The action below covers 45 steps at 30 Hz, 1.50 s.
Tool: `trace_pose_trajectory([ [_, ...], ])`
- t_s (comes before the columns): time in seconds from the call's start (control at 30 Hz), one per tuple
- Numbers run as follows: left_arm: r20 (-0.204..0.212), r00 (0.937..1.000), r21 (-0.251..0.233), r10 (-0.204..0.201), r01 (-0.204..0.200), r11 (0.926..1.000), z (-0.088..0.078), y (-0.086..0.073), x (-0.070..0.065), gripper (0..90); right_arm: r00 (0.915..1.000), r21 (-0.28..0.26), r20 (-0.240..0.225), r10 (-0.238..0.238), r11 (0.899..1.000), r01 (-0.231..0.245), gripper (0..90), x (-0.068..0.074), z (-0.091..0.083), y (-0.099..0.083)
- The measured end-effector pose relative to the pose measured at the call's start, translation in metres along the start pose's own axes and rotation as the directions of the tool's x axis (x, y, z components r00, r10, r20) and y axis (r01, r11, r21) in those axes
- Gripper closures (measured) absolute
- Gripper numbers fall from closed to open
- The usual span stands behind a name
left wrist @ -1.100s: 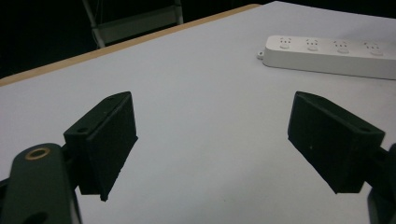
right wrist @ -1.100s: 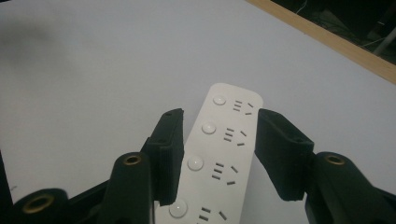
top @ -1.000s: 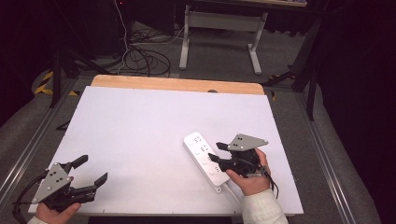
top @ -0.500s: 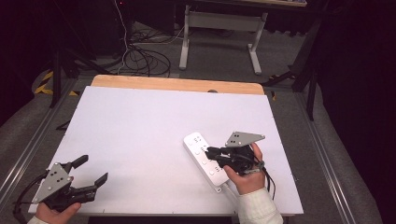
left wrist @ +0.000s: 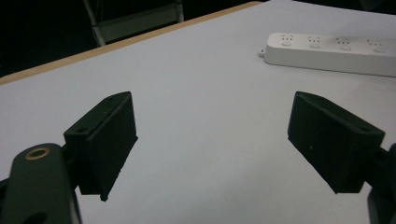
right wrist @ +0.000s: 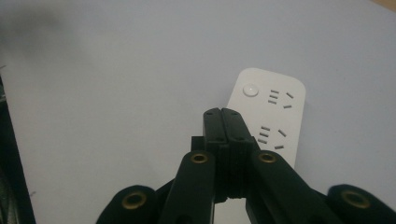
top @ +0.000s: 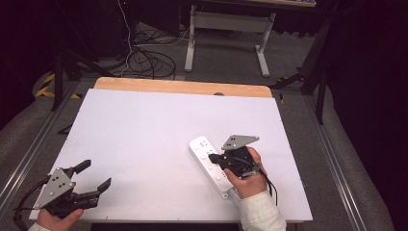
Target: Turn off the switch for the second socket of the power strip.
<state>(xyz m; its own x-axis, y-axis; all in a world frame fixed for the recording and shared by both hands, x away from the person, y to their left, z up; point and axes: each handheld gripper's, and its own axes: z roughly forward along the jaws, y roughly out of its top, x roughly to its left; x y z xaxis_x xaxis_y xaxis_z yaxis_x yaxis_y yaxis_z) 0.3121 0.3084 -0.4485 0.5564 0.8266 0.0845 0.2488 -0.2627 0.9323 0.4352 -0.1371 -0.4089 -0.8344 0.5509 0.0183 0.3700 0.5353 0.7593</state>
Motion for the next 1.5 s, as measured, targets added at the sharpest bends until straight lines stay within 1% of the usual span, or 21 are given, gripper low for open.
trace_pose_trajectory([
  [0.07, 0.000, 1.0000, 0.000, 0.000, 0.000, 1.0000, 0.000, 0.000, 0.000, 16.3, 0.9999, 0.026, 0.011, -0.003, 1.000, 0.003, 90.0, 0.000, 0.005, 0.000],
  [0.17, 0.000, 1.0000, -0.001, -0.002, 0.002, 1.0000, 0.000, 0.000, 0.000, 16.3, 0.9998, 0.041, 0.022, -0.002, 0.999, 0.001, 90.0, 0.000, 0.008, 0.000],
  [0.2, 0.001, 1.0000, -0.002, -0.002, 0.002, 1.0000, 0.000, 0.000, 0.000, 16.3, 0.9996, 0.055, 0.028, -0.002, 0.998, 0.001, 90.0, 0.000, 0.011, 0.000],
  [0.23, 0.001, 1.0000, -0.002, 0.001, -0.001, 1.0000, 0.000, 0.000, 0.000, 16.3, 0.9996, 0.055, 0.028, -0.002, 0.998, 0.001, 90.0, 0.000, 0.011, 0.000],
  [0.33, -0.001, 1.0000, 0.000, 0.003, -0.003, 1.0000, 0.000, 0.000, 0.000, 16.3, 0.9993, 0.089, 0.036, -0.013, 0.996, 0.009, 90.0, 0.000, 0.017, -0.001],
  [0.4, -0.002, 1.0000, 0.000, 0.003, -0.003, 1.0000, 0.000, 0.000, 0.000, 16.3, 0.9992, 0.094, 0.038, -0.010, 0.996, 0.006, 90.0, 0.000, 0.018, -0.001],
  [0.47, -0.001, 1.0000, -0.001, 0.000, 0.000, 1.0000, 0.000, 0.000, 0.000, 16.4, 0.9989, 0.115, 0.043, -0.017, 0.993, 0.012, 90.0, 0.000, 0.022, -0.002],
  [0.5, -0.002, 1.0000, 0.000, 0.004, -0.004, 1.0000, 0.000, 0.000, 0.000, 16.4, 0.9987, 0.119, 0.050, -0.013, 0.993, 0.007, 90.0, 0.000, 0.023, -0.002],
  [0.63, -0.002, 1.0000, 0.000, 0.004, -0.004, 1.0000, 0.000, 0.000, 0.000, 16.4, 0.9984, 0.139, 0.054, -0.013, 0.990, 0.006, 90.0, 0.000, 0.026, -0.003],
  [0.67, -0.002, 1.0000, 0.000, 0.004, -0.004, 1.0000, 0.000, 0.000, 0.000, 16.3, 0.9987, 0.149, 0.048, -0.016, 0.989, 0.009, 90.0, -0.001, 0.028, -0.004],
  [0.83, -0.001, 1.0000, -0.001, 0.004, -0.004, 1.0000, -0.001, 0.000, 0.000, 16.4, 0.9991, 0.161, 0.042, -0.012, 0.987, 0.005, 90.0, -0.001, 0.031, -0.005],
  [1.03, -0.002, 1.0000, 0.000, 0.005, -0.005, 1.0000, -0.001, 0.000, 0.000, 16.4, 0.9992, 0.194, 0.040, -0.009, 0.981, 0.001, 90.0, -0.002, 0.036, -0.007],
  [1.2, 0.000, 1.0000, 0.001, 0.006, -0.006, 1.0000, 0.000, 0.000, 0.000, 16.4, 0.9994, 0.204, 0.034, -0.010, 0.979, 0.003, 90.0, -0.001, 0.038, -0.008],
  [1.27, -0.002, 0.9999, 0.002, 0.013, -0.013, 0.9999, -0.001, 0.000, 0.000, 16.4, 0.9993, 0.209, 0.036, -0.012, 0.978, 0.004, 90.0, -0.001, 0.038, -0.008],
  [1.4, -0.001, 1.0000, 0.001, 0.006, -0.006, 1.0000, -0.001, 0.000, 0.000, 16.4, 0.9991, 0.218, 0.040, -0.014, 0.976, 0.005, 90.0, -0.001, 0.039, -0.009],
  [1.43, -0.003, 0.9999, 0.002, 0.013, -0.013, 0.9999, -0.001, 0.000, 0.000, 16.4, 0.9991, 0.218, 0.040, -0.014, 0.976, 0.005, 90.0, -0.001, 0.039, -0.009],
  [1.5, -0.002, 0.9999, 0.002, 0.013, -0.013, 0.9999, -0.001, 0.000, 0.000, 16.4, 0.9989, 0.221, 0.043, -0.019, 0.975, 0.009, 90.0, -0.001, 0.040, -0.009],
])
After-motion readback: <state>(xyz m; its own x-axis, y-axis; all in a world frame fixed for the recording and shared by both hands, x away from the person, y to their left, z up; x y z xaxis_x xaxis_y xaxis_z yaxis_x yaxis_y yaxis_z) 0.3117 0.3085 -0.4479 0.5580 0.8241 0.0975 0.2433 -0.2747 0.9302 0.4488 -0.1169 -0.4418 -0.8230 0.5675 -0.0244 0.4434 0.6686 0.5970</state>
